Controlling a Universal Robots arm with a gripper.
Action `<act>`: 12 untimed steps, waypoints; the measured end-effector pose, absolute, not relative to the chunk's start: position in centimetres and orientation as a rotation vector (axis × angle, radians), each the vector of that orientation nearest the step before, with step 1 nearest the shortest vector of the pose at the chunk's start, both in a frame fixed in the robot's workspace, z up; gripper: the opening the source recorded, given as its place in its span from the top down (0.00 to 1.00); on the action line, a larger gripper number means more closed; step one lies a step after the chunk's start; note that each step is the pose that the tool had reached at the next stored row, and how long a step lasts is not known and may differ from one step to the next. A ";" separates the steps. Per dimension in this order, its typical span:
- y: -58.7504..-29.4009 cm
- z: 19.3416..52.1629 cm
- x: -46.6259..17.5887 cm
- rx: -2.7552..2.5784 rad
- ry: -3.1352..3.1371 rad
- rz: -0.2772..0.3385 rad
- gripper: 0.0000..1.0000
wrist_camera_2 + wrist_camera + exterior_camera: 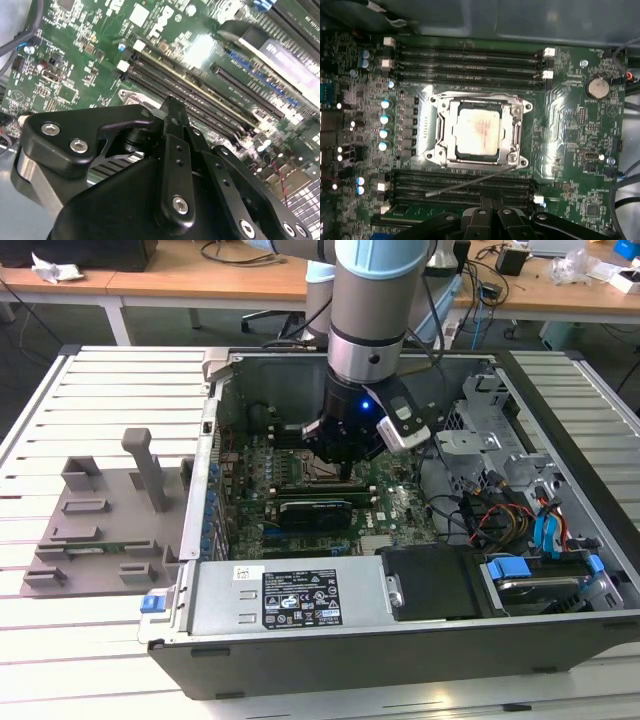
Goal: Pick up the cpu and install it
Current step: 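Install the second cpu locking lever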
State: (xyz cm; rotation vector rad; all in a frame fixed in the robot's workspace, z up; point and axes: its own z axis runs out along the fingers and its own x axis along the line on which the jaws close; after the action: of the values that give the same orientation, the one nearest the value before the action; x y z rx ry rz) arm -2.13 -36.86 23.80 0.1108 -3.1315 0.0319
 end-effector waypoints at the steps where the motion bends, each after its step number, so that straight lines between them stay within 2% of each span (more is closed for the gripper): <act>1: -37.0 23.8 -2.1 0.111 -3.132 0.032 0.89; 5: -37.7 23.7 -2.2 0.111 -3.132 0.027 0.89; 8: -38.5 23.6 -2.2 0.111 -3.133 -0.006 0.89; 9: -38.7 23.6 -2.3 0.111 -3.133 -0.065 0.89; 10: -38.8 23.6 -2.3 0.111 -3.133 -0.090 0.89; 12: -38.8 23.6 -2.5 0.111 -3.131 -0.186 0.89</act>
State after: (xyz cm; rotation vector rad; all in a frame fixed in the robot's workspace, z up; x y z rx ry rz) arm -2.47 -38.81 23.62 0.1113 -3.1311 -0.1857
